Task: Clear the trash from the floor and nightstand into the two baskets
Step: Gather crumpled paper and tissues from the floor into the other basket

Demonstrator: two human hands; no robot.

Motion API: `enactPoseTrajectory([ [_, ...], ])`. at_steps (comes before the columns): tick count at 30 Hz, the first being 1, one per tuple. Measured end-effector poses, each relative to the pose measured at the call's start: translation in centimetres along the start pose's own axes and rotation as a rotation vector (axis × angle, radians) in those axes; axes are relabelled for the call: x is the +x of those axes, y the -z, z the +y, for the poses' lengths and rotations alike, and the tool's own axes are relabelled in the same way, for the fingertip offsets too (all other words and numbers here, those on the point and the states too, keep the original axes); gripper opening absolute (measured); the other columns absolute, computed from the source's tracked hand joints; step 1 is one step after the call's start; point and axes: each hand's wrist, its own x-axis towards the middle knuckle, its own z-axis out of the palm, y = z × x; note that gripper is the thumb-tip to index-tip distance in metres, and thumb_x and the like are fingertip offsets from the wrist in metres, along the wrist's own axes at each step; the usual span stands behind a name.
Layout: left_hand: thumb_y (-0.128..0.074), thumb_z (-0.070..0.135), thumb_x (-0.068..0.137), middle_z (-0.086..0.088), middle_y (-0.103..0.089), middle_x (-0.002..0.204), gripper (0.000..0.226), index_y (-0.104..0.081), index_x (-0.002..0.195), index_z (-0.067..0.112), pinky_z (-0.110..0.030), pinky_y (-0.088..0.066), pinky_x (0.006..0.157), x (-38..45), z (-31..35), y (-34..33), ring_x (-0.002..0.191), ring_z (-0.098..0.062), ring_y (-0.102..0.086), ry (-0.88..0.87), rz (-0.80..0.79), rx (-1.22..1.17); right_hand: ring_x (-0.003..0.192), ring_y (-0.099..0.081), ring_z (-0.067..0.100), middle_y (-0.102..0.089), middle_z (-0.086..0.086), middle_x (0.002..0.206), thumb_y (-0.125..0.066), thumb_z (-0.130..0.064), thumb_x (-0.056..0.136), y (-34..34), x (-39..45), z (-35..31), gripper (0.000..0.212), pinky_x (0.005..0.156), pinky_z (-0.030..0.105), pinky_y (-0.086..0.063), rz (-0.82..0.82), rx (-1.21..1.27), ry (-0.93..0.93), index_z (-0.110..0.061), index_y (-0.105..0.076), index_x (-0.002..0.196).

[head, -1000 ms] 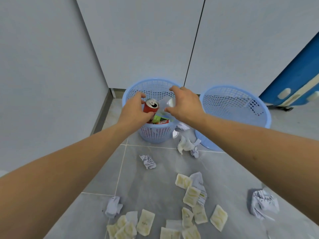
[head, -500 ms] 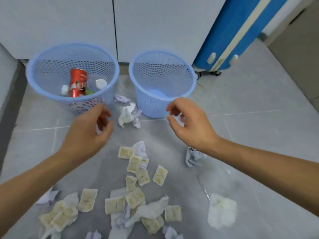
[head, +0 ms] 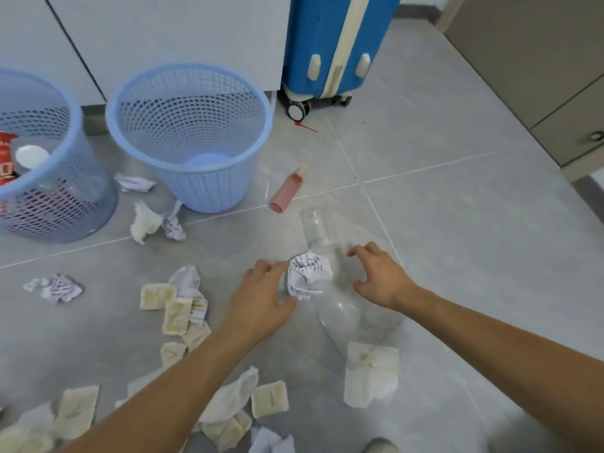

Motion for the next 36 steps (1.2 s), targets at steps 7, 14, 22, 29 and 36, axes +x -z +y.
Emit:
enactPoseTrajectory([
  [7, -0.065, 0.043, 0.087, -0.002, -0.026, 0.155, 0.068, -0.036, 0.148, 0.039, -0.045, -0.046, 0.099, 5.8, 3.0, -5.4, 0.135, -0.029, -0.034, -0.097, -0.100, 0.369, 0.123, -0.052, 0.030, -0.042, 0.005, 0.135, -0.067, -0.018, 0.079, 0.3, 3.3, 1.1, 0.065, 0.096, 0.043, -0.051, 0.078, 0.164, -0.036, -0.023, -0.043, 0.139],
  [14, -0.065, 0.023, 0.092, -0.008, -0.040, 0.121, 0.023, -0.054, 0.112, 0.020, -0.040, -0.053, 0.074, 5.4, 1.3, -5.2, 0.111, -0.028, -0.045, -0.117, -0.122, 0.277, 0.117, -0.045, 0.024, -0.045, -0.002, 0.128, -0.070, -0.022, 0.076, -1.1, 0.5, 3.7, 0.061, 0.094, 0.039, -0.049, 0.063, 0.064, 0.046, -0.024, -0.046, 0.133],
  [22, -0.071, 0.023, 0.090, 0.004, -0.043, 0.098, 0.018, -0.057, 0.099, 0.028, -0.037, -0.050, 0.068, -3.8, -2.8, -1.8, 0.085, -0.018, -0.049, -0.130, 0.032, 0.041, 0.114, -0.038, 0.018, -0.035, -0.008, 0.126, -0.076, -0.063, 0.062, -8.6, -11.5, 4.1, 0.083, 0.086, 0.040, -0.053, -0.066, -0.049, 0.100, -0.038, -0.037, 0.131],
  [29, -0.075, 0.023, 0.088, 0.008, -0.041, 0.094, 0.023, -0.055, 0.099, 0.029, -0.028, -0.046, 0.065, -9.1, -5.8, 0.2, 0.079, -0.007, -0.049, -0.055, 0.068, -0.018, 0.120, -0.037, 0.021, -0.031, -0.004, 0.134, -0.084, -0.047, 0.068, -13.9, -13.7, 4.1, 0.092, 0.079, 0.033, -0.056, -0.059, -0.114, -0.002, -0.038, -0.031, 0.143],
  [36, -0.075, 0.028, 0.086, 0.010, -0.042, 0.100, 0.025, -0.055, 0.101, 0.033, -0.033, -0.048, 0.065, -9.7, -6.4, 2.3, 0.084, -0.013, -0.051, -0.033, 0.124, -0.050, 0.097, -0.057, 0.018, -0.051, -0.009, 0.108, -0.069, -0.017, 0.076, -15.0, -13.9, 4.2, 0.030, 0.068, 0.028, -0.048, 0.068, 0.066, 0.068, -0.022, -0.059, 0.105],
])
